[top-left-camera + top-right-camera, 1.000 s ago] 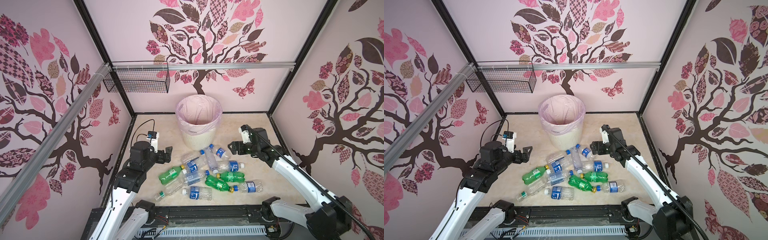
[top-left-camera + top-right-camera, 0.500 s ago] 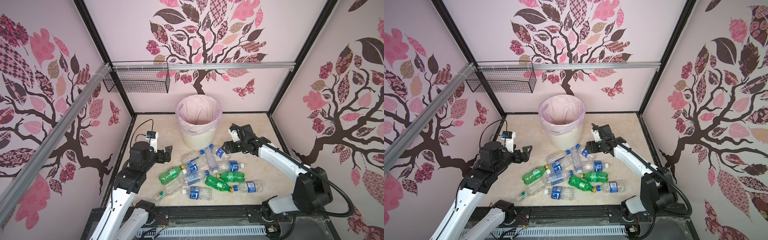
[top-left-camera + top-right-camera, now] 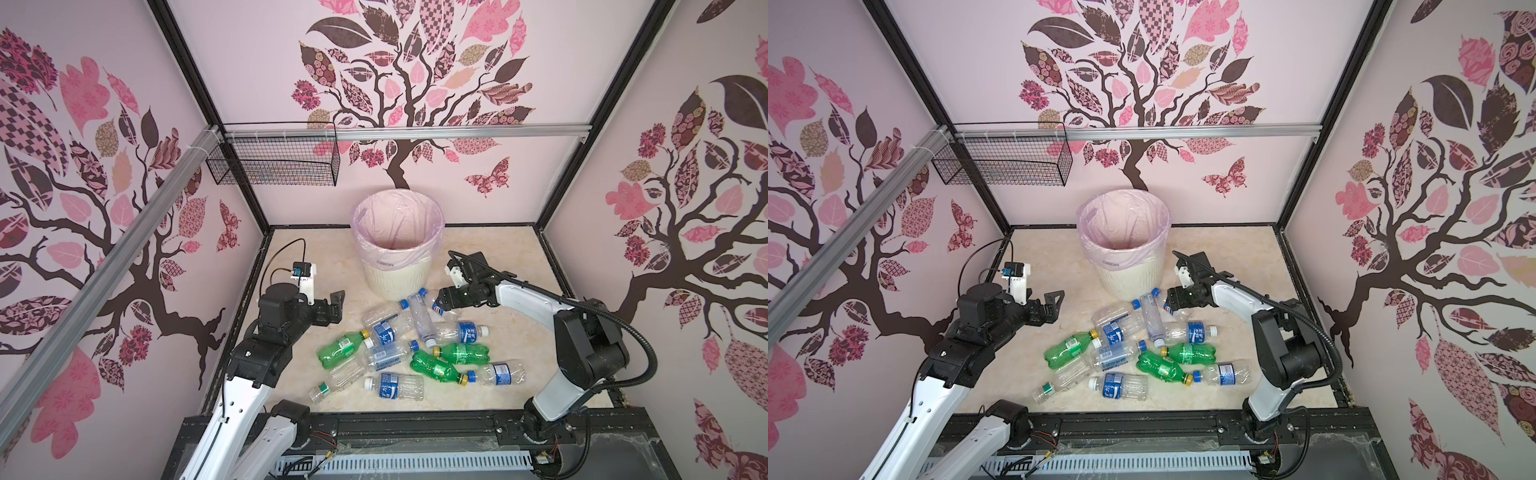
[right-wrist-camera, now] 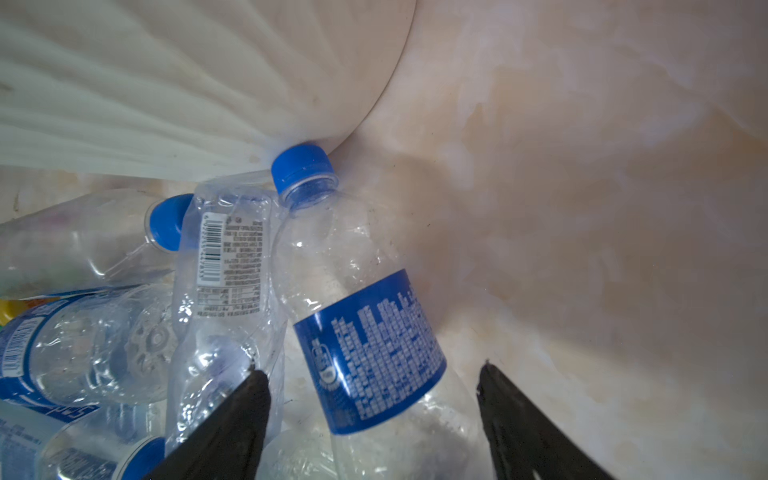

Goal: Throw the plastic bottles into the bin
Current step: 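Close the right gripper on the blue-capped water bottle and lift it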

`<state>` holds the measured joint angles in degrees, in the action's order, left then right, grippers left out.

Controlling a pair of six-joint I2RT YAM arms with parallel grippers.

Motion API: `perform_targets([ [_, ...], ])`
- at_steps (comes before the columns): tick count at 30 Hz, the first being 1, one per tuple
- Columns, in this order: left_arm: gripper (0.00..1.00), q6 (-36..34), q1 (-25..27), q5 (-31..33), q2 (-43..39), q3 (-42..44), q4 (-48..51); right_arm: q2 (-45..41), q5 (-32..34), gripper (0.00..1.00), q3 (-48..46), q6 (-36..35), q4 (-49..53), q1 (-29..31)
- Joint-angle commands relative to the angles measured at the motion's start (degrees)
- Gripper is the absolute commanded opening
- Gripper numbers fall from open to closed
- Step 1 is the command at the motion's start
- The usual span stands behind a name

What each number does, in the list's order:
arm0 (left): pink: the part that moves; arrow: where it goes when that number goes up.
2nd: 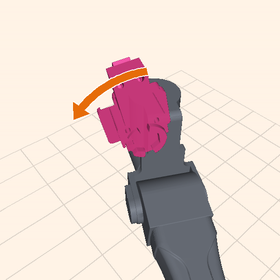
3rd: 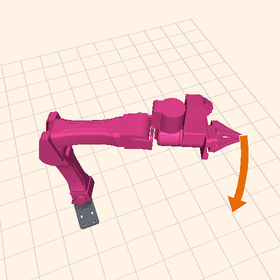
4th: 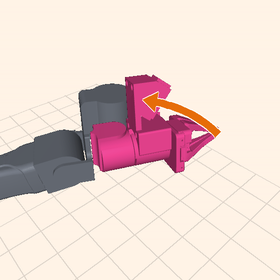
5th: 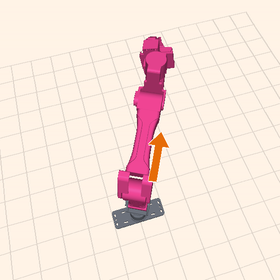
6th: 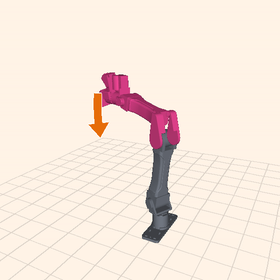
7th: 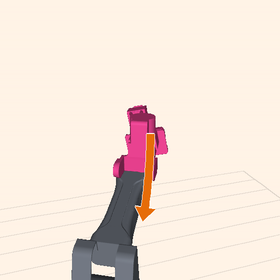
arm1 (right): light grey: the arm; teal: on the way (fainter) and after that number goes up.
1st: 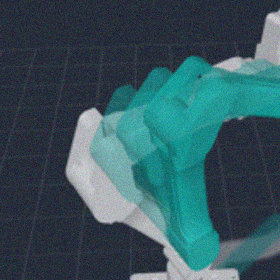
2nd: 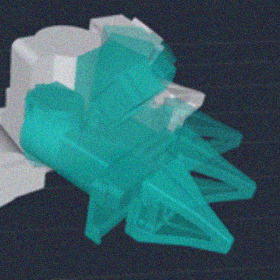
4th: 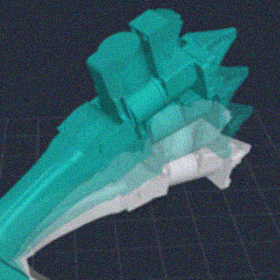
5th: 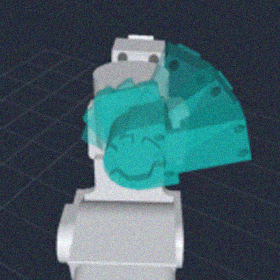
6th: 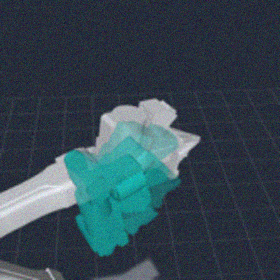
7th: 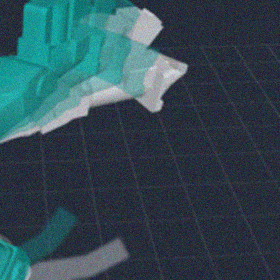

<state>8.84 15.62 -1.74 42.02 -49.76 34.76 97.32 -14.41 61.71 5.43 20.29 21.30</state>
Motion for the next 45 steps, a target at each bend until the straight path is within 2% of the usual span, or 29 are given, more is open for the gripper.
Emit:
perform_targets([
  [1,0.98,0.12,-0.37,-0.2,-0.68,1.51,-1.34,2.65,-0.36,0.81,2.38,-1.55,-0.33,0.22],
  [15,0.98,0.22,-0.37,-0.16,-1.06,1.63,-1.1,9.21,3.91,0.74,3.49,-2.97,-0.97,0.19],
  [30,0.98,0.47,-0.36,-0.2,-1.42,1.77,-0.84,7.47,10.38,0.58,1.53,-0.69,-4.33,0.11],
  [37,0.98,0.48,-0.35,-0.28,-1.68,1.86,-0.9,3.31,13.29,0.5,-0.79,0.08,-5.92,-0.59],
  [45,0.98,0.57,-0.32,-0.63,-1.35,1.84,-1.1,-6.54,15.02,0.49,-1.7,1.42,-4.12,-0.82],
])
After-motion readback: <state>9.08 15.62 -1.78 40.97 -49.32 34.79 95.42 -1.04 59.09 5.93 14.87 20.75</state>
